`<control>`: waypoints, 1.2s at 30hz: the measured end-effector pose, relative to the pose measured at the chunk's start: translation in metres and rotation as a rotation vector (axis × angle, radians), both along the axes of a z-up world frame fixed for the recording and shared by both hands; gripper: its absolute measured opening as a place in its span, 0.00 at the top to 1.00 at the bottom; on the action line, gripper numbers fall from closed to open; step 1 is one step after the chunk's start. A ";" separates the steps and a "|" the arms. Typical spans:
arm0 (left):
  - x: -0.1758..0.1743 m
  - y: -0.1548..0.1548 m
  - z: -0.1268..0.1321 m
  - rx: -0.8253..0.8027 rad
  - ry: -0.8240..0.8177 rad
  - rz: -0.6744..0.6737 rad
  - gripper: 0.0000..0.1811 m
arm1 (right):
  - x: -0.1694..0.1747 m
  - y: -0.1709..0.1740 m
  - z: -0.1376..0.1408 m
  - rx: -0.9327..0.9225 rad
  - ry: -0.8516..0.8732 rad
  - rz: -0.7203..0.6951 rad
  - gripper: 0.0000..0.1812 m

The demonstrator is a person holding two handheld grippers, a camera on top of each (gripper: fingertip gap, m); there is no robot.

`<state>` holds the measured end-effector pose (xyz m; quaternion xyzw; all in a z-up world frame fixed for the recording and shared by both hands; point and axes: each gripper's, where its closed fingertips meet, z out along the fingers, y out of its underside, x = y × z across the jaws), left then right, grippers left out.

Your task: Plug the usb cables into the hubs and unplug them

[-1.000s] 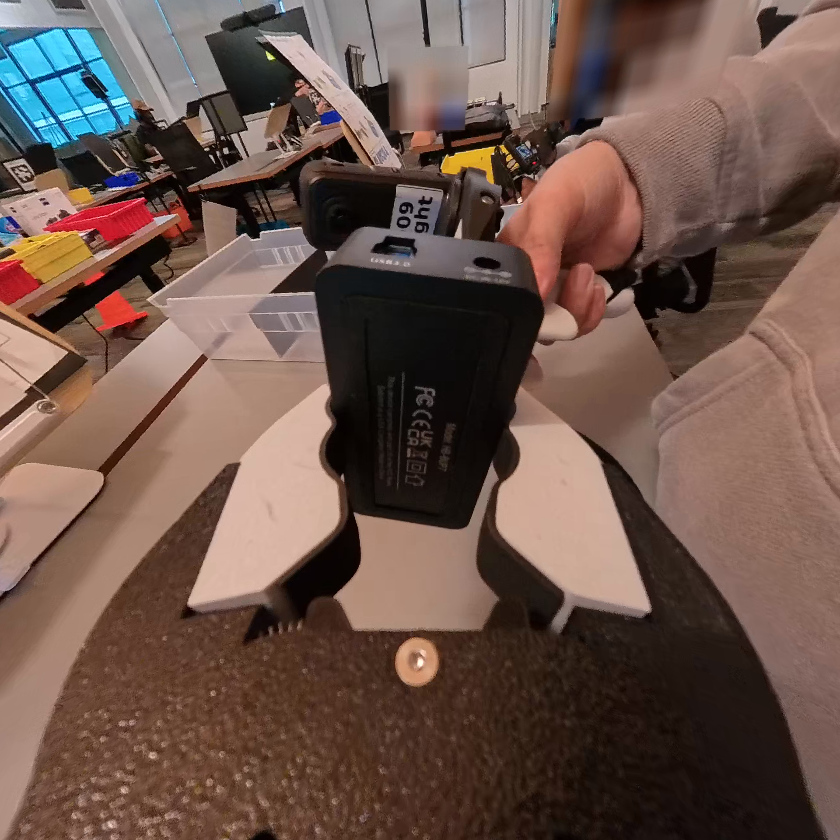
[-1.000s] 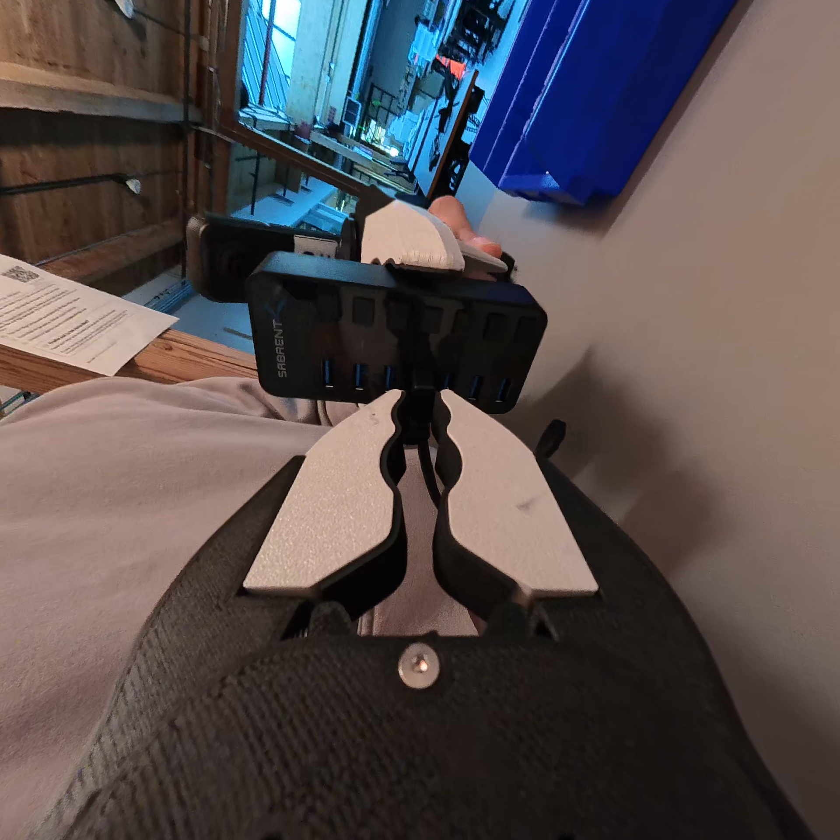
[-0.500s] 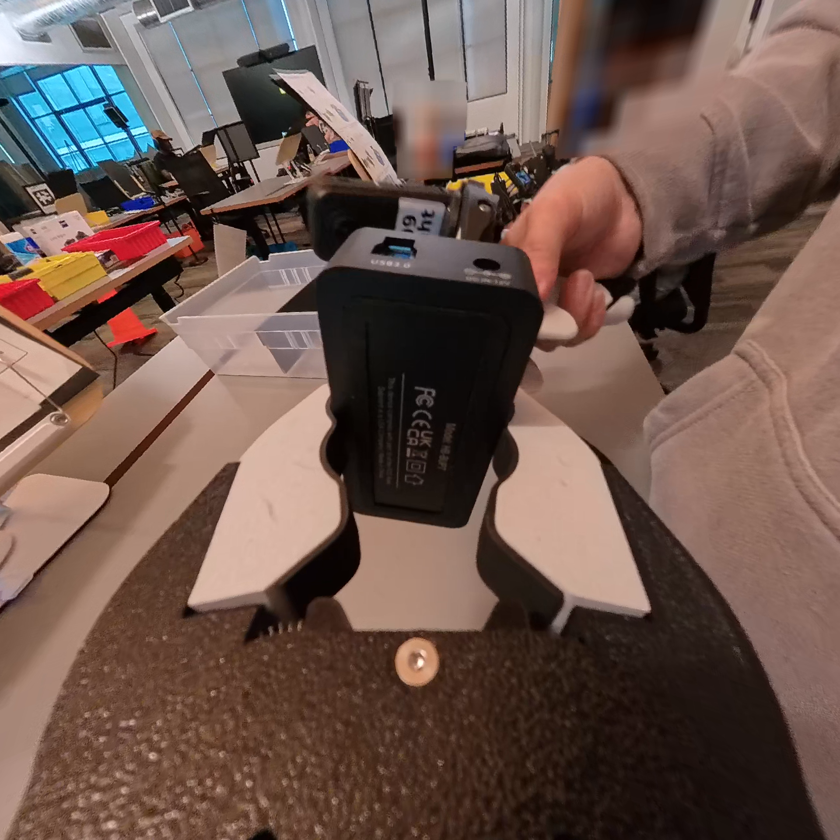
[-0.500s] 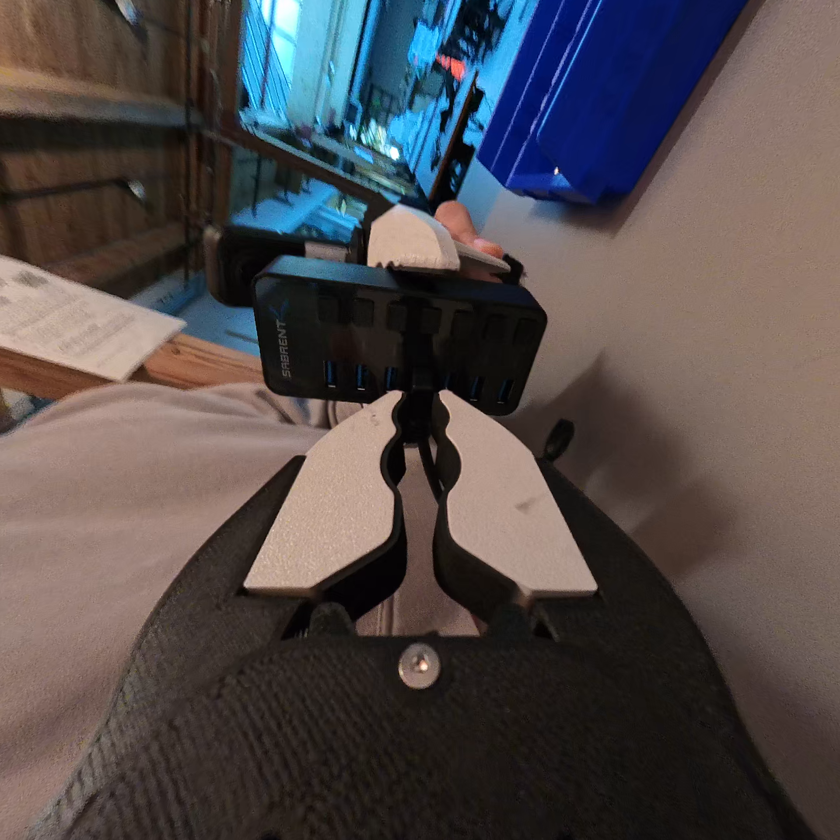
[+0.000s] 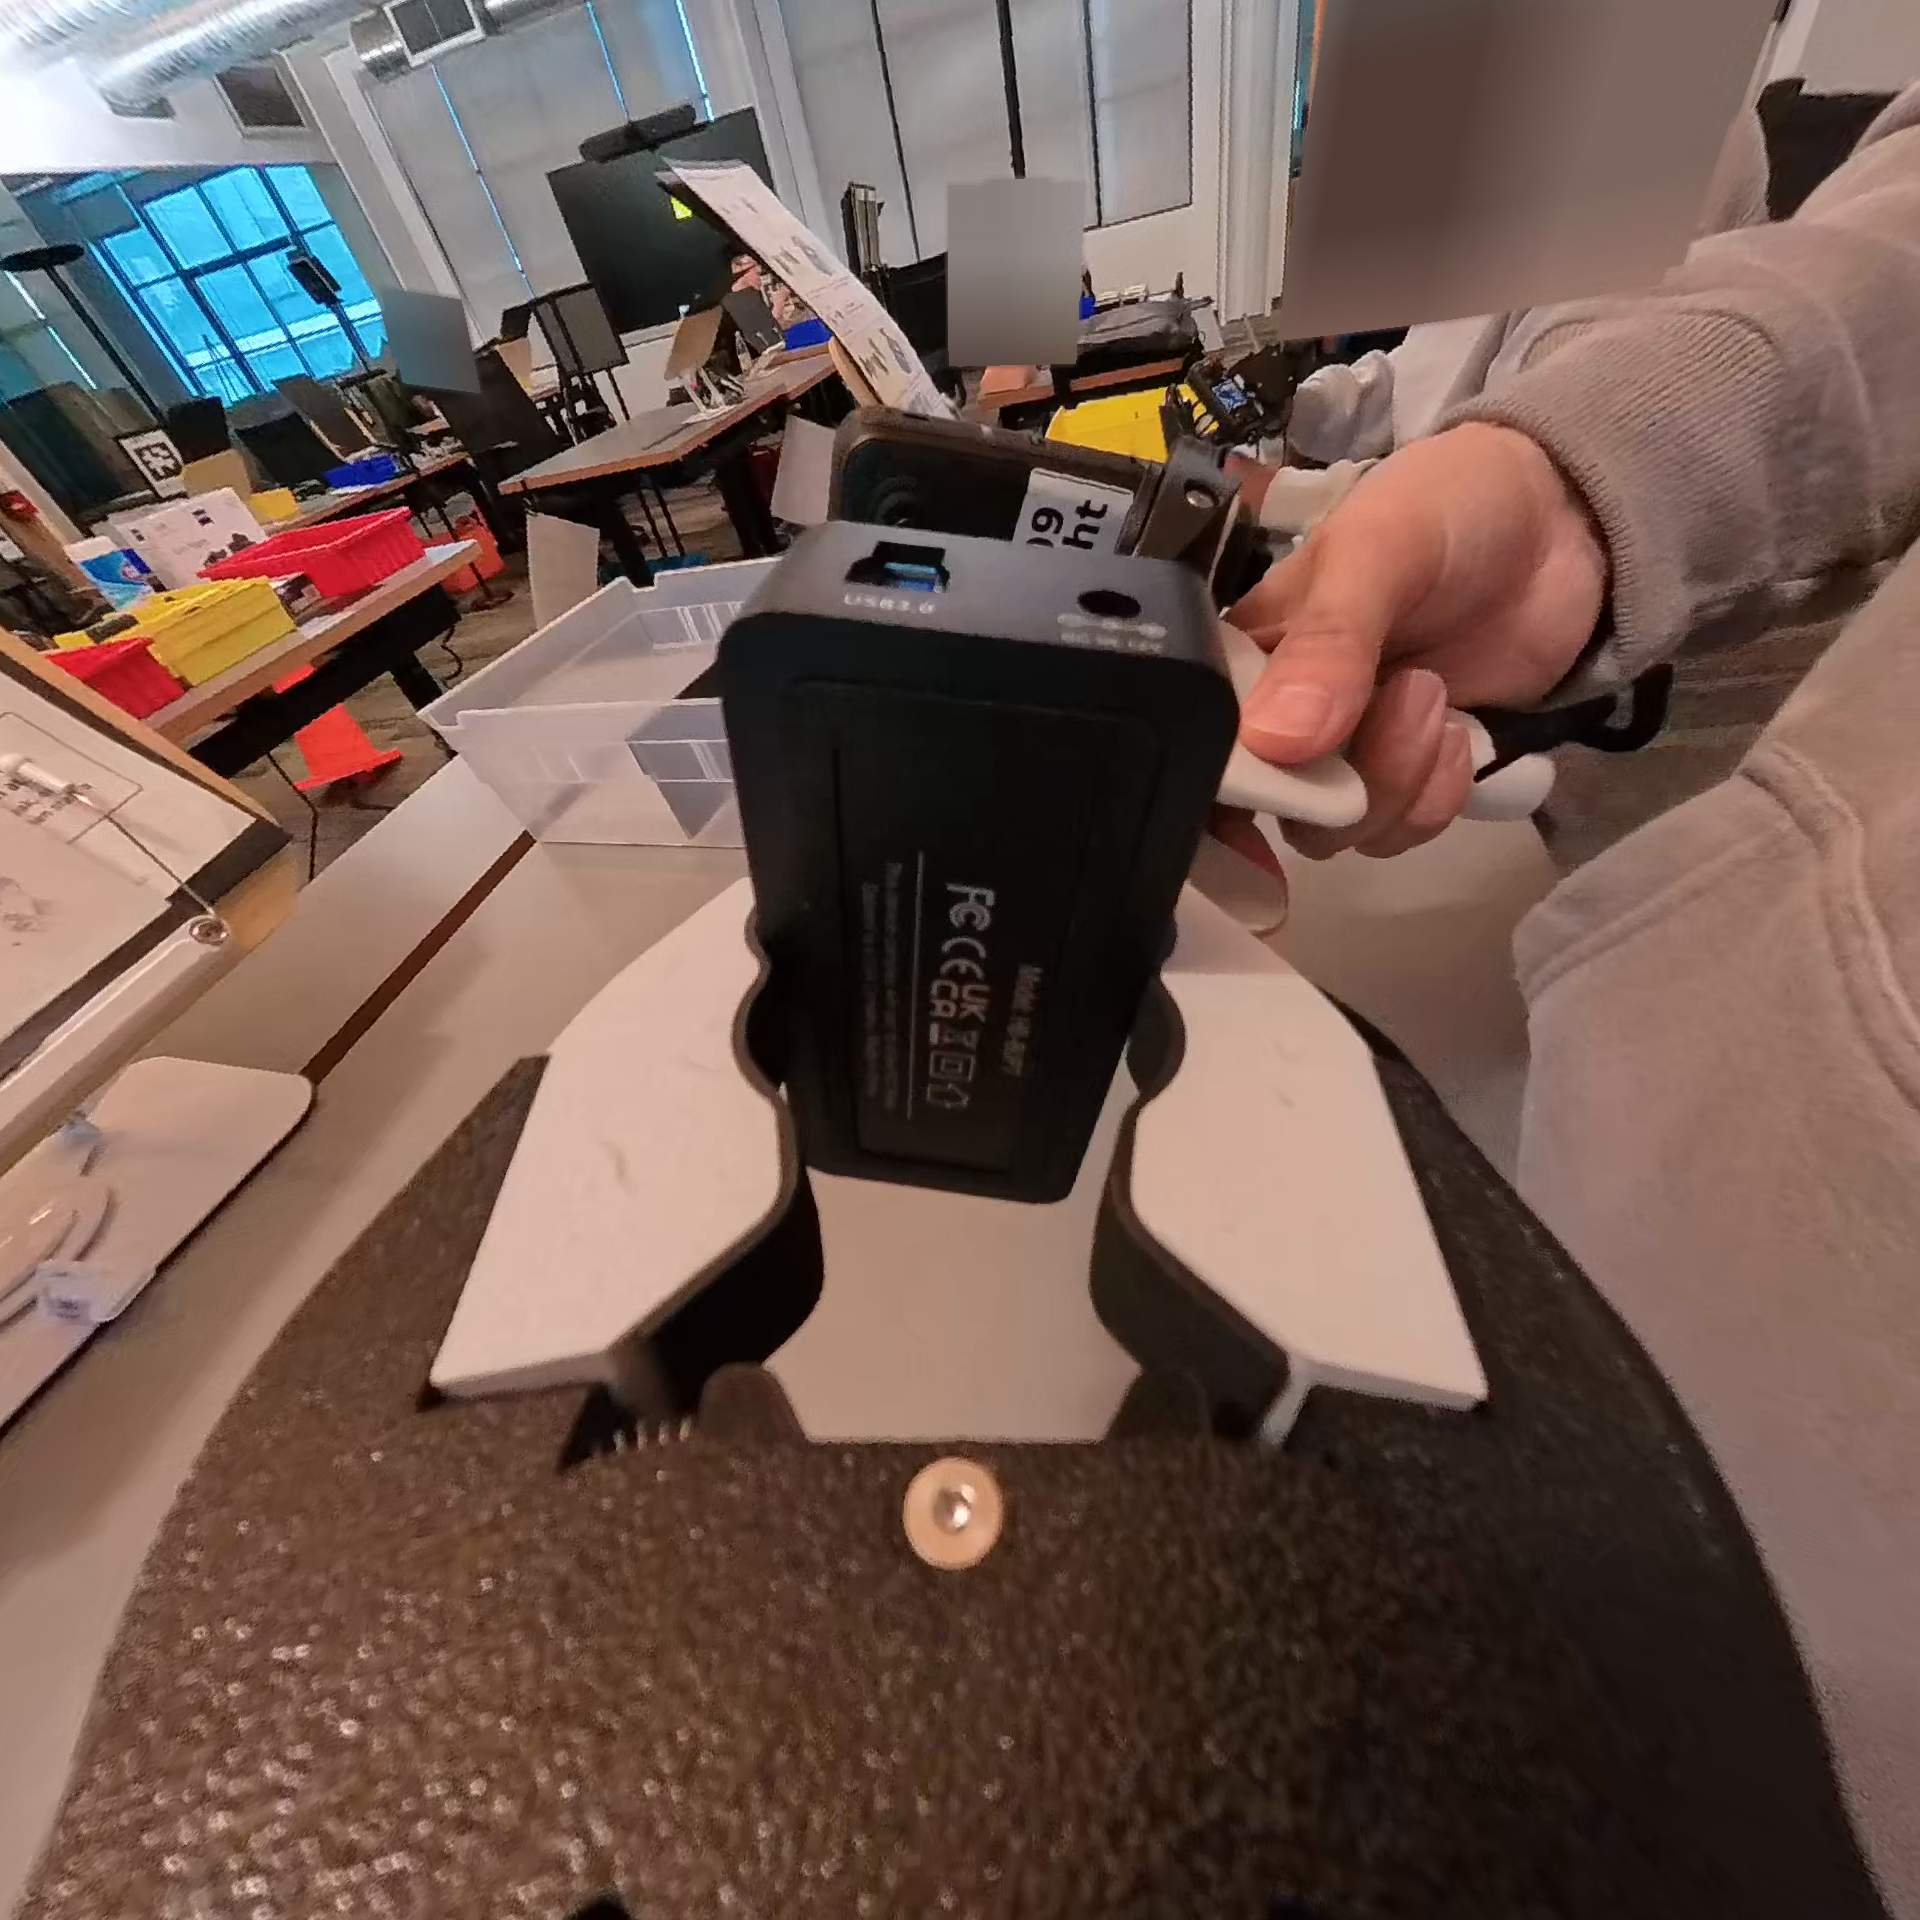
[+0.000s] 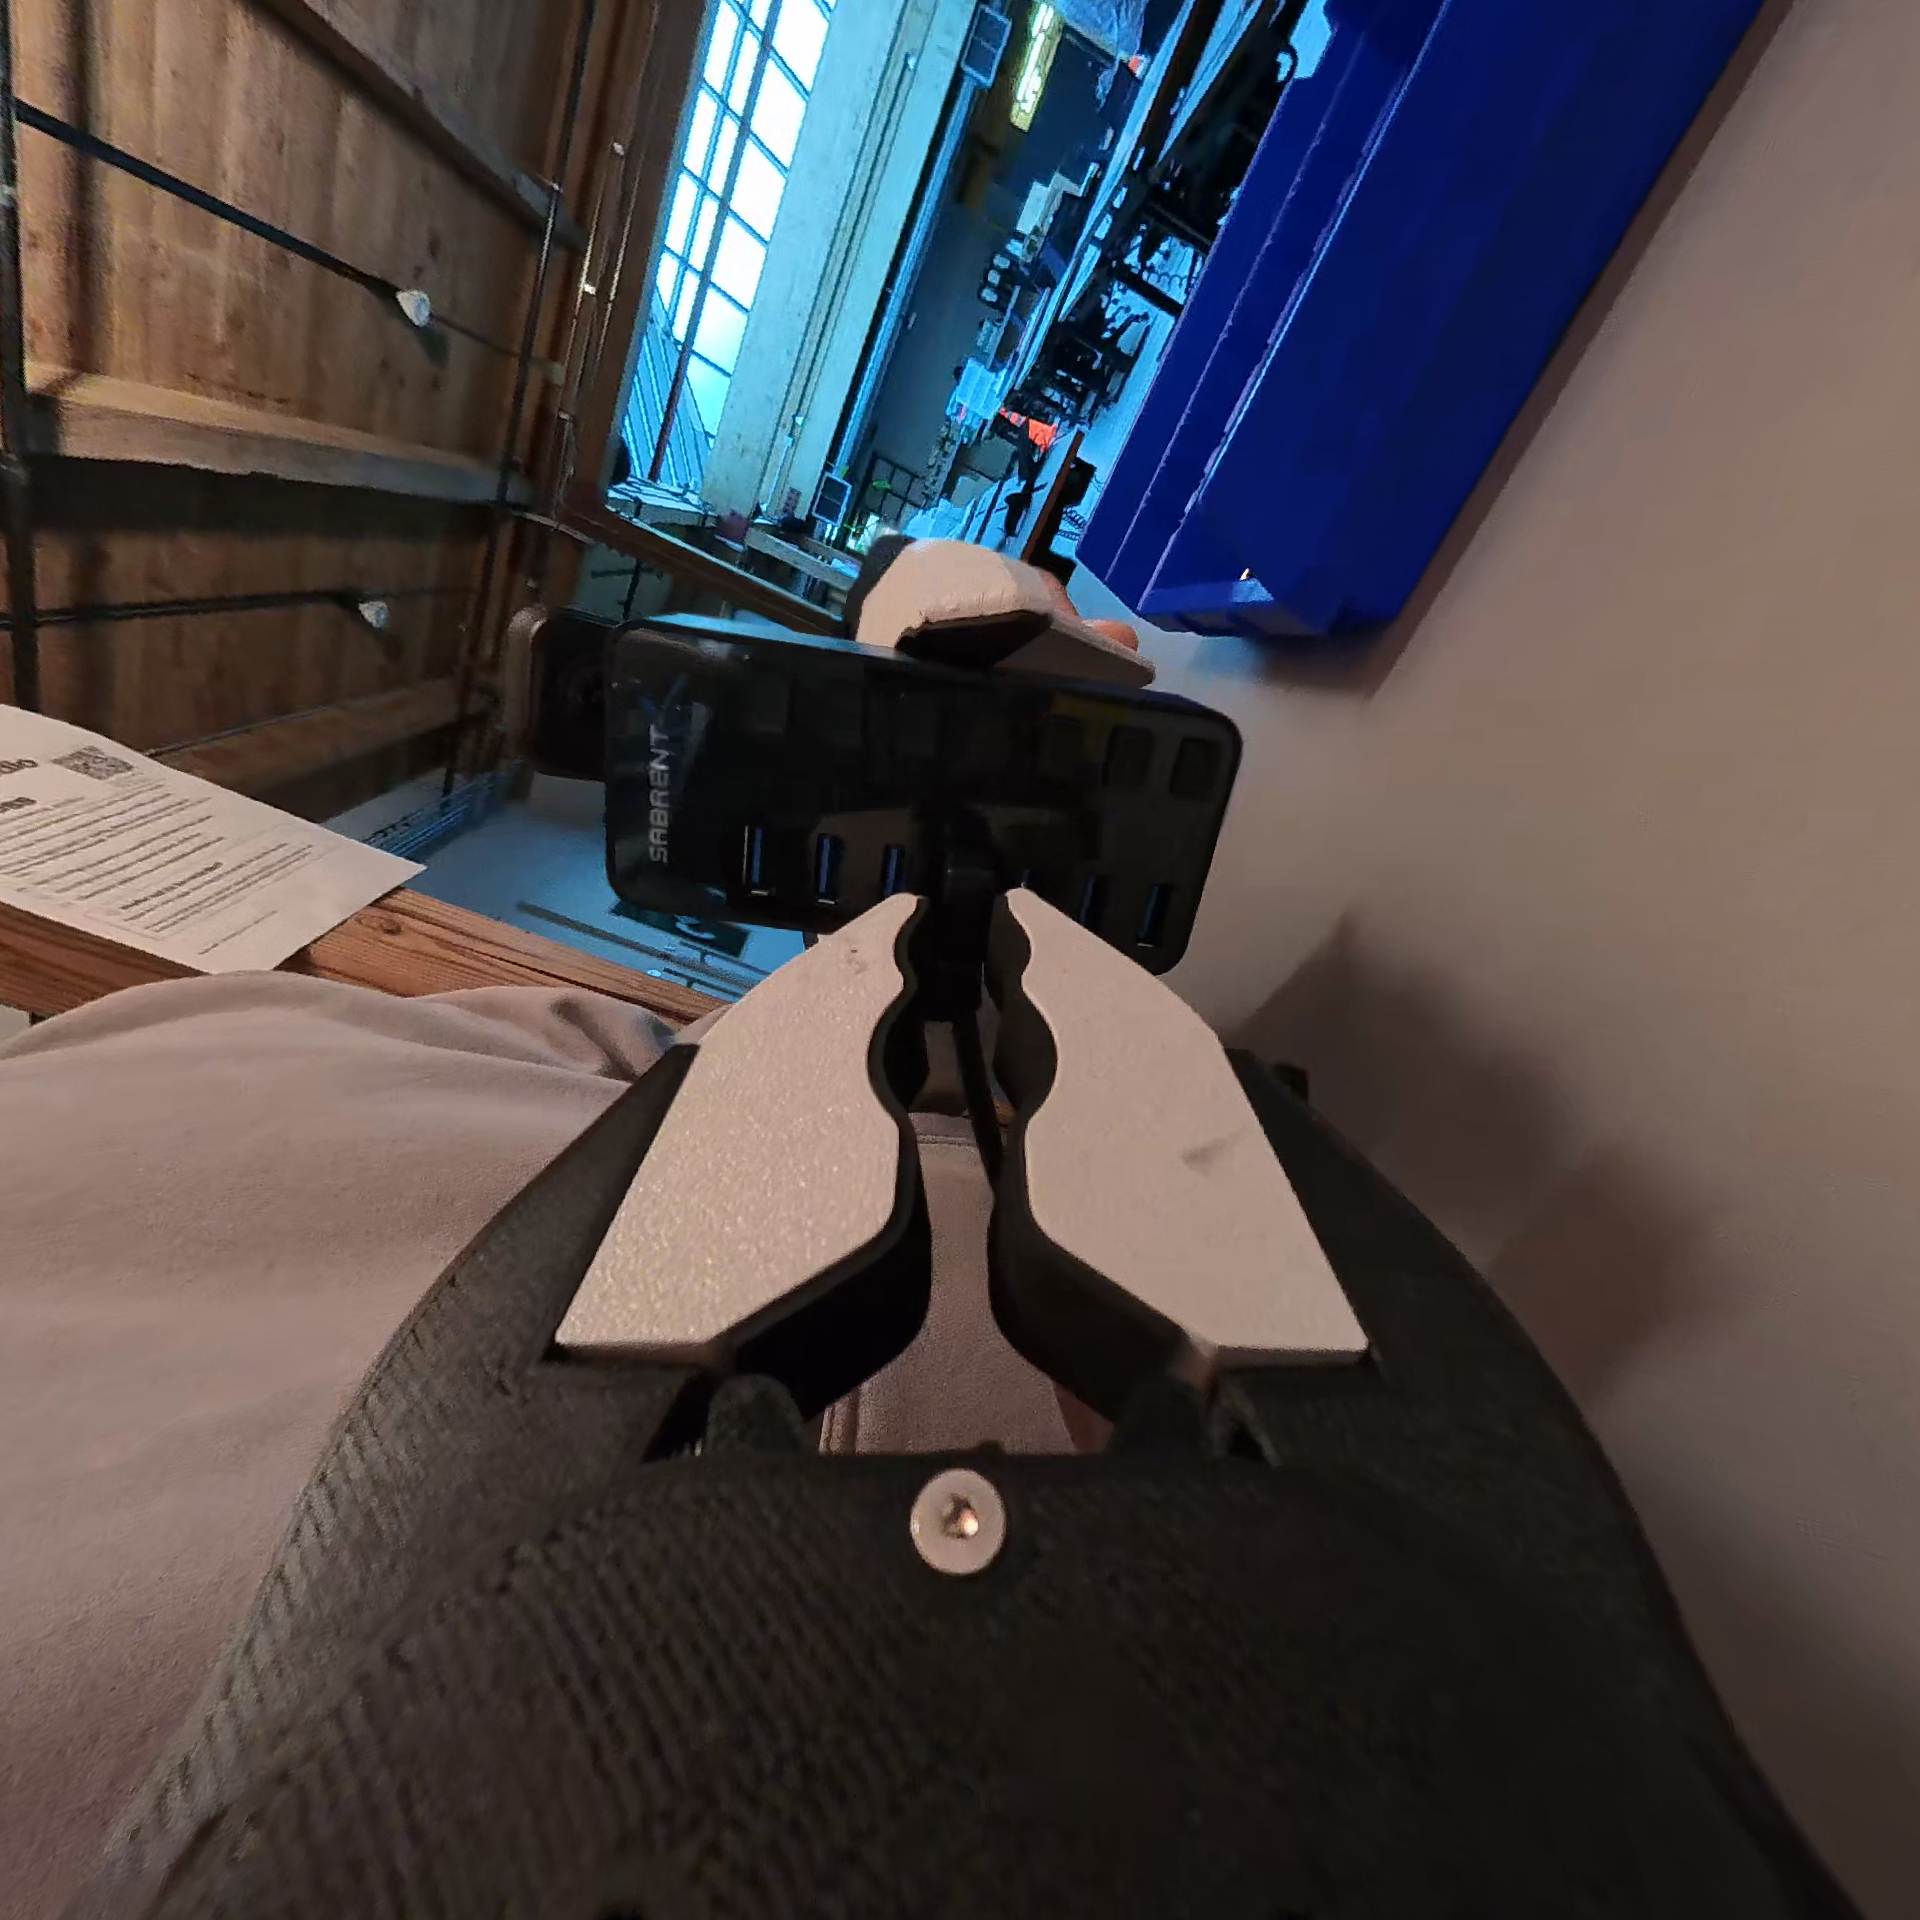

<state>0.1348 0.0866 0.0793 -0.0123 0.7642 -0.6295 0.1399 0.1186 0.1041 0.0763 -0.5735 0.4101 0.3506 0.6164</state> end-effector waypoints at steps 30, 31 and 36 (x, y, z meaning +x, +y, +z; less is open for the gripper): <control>0.018 0.040 -0.006 -0.042 0.132 0.085 0.67 | 0.158 -0.349 0.117 -0.018 -0.365 -0.814 0.96; 0.018 0.039 -0.007 -0.047 0.139 0.079 0.68 | 0.167 -0.353 0.102 0.003 -0.327 -0.816 0.95; 0.013 0.034 -0.010 -0.050 0.154 0.063 0.67 | 0.193 -0.341 0.016 -0.001 -0.087 -0.800 0.95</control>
